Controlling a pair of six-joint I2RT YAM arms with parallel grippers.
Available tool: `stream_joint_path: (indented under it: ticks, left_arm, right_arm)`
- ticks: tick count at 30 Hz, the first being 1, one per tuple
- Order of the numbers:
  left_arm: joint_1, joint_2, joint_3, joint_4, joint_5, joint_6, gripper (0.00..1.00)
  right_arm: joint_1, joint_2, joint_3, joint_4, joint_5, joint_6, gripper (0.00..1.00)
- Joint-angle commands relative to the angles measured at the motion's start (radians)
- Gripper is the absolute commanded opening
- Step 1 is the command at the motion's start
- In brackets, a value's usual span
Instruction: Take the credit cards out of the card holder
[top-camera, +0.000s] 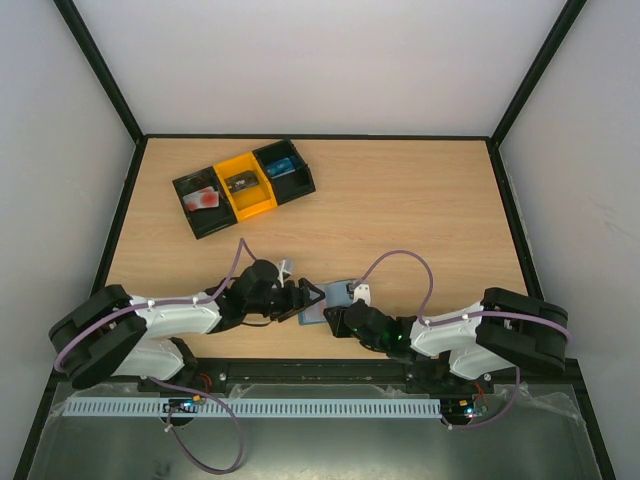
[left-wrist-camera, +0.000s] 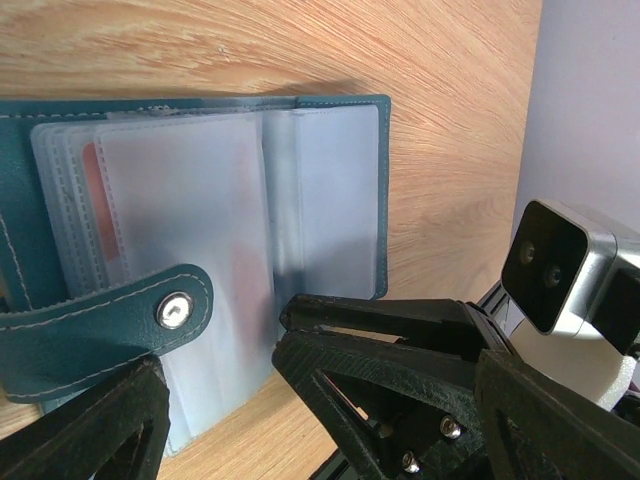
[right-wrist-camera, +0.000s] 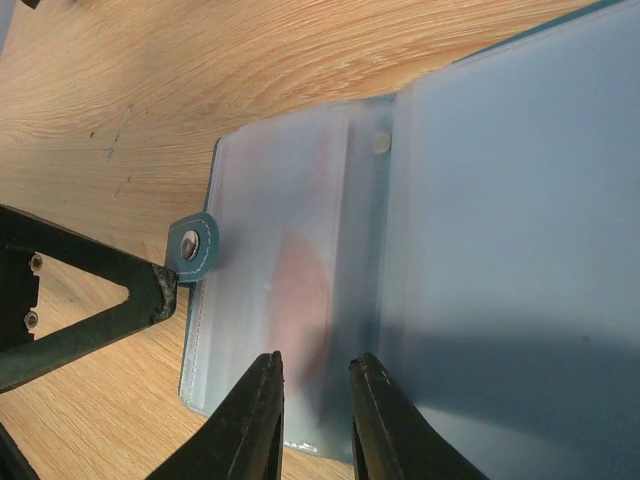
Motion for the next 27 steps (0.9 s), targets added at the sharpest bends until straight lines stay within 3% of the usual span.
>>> stream_joint_path:
  ticks: [1,27]
  left_arm:
    - [-0.007,0.006,-0.014,0.021,-0.002,0.001,0.84]
    - [-0.008,0.029,-0.01,0.001,-0.005,0.006,0.85]
  right_arm:
    - [-0.003,-0.01,-0.009,0.016,0.033,0.007,0.2]
    - [-0.003,-0.01,-0.008,0.015,0.033,0.007,0.2]
